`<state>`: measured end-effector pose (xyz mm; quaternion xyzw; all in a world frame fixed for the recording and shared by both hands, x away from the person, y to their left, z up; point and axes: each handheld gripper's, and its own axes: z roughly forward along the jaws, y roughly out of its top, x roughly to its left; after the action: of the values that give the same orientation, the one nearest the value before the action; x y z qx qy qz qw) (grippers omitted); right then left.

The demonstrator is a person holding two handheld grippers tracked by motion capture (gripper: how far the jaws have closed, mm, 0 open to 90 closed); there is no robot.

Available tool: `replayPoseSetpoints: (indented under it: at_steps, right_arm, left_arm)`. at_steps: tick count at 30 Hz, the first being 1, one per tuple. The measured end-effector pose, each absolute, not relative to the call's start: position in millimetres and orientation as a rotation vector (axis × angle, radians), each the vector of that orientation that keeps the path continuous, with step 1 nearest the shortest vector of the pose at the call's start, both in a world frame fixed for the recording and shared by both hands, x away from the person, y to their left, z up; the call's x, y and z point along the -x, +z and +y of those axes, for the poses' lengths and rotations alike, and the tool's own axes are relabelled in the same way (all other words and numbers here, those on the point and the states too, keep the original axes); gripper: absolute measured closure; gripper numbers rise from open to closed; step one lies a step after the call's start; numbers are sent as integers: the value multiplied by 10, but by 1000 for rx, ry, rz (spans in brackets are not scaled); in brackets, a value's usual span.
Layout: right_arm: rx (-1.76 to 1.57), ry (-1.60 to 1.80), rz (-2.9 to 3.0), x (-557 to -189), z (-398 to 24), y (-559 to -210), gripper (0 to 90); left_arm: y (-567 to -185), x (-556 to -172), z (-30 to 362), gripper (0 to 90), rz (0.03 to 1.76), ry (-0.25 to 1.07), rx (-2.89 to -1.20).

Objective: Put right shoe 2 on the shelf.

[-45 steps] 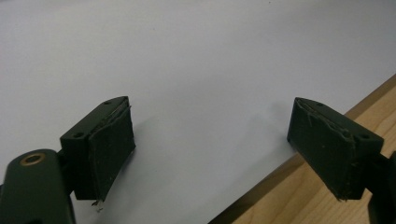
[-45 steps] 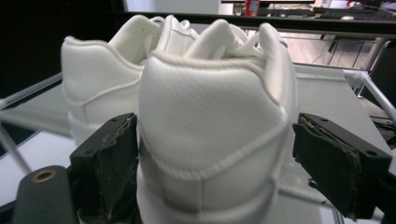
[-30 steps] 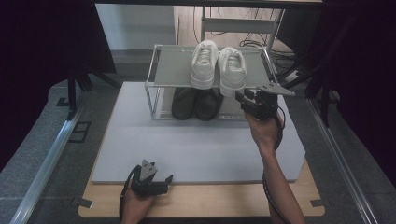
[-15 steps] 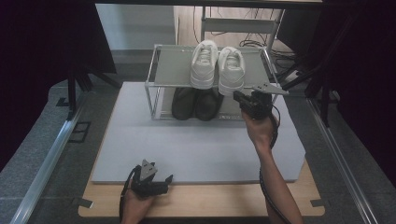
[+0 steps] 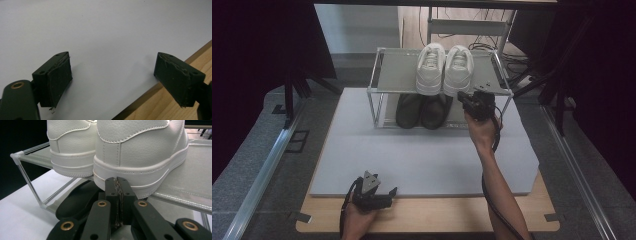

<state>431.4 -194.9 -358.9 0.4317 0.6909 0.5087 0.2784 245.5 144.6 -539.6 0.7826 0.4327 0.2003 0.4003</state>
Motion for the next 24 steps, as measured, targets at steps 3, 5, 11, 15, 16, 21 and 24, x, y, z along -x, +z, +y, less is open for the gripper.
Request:
replayPoseSetpoints:
  at_steps: [3, 5, 11, 15, 16, 21, 24]
  right_arm:
    - [-1160, 1361, 1859, -4349, -1918, -3588, 863]
    - [-1159, 1358, 1860, -4377, -1898, -3590, 863]
    - [-1160, 1346, 1862, -4449, -1848, -3602, 833]
    - [-1152, 1347, 1887, -4424, -1856, -3588, 744]
    - [-1148, 1337, 1884, -4412, -1863, -3587, 734]
    - [-1137, 1360, 1878, -4333, -1937, -3586, 596]
    - [-1117, 1361, 1894, -4293, -1977, -3580, 496]
  left_arm:
    - [-5396, -2455, 1446, 143, 1095, 507, -1980]
    - [-5396, -2456, 1446, 143, 1095, 507, -1979]
    - [-5396, -2455, 1446, 143, 1094, 507, -1980]
    - [-5395, -2456, 1448, 143, 1093, 508, -1981]
    - [-5395, -2456, 1448, 143, 1093, 507, -1981]
    - [-5395, -2456, 1448, 143, 1093, 508, -1981]
    - [-5395, -2456, 1449, 143, 1093, 509, -1983]
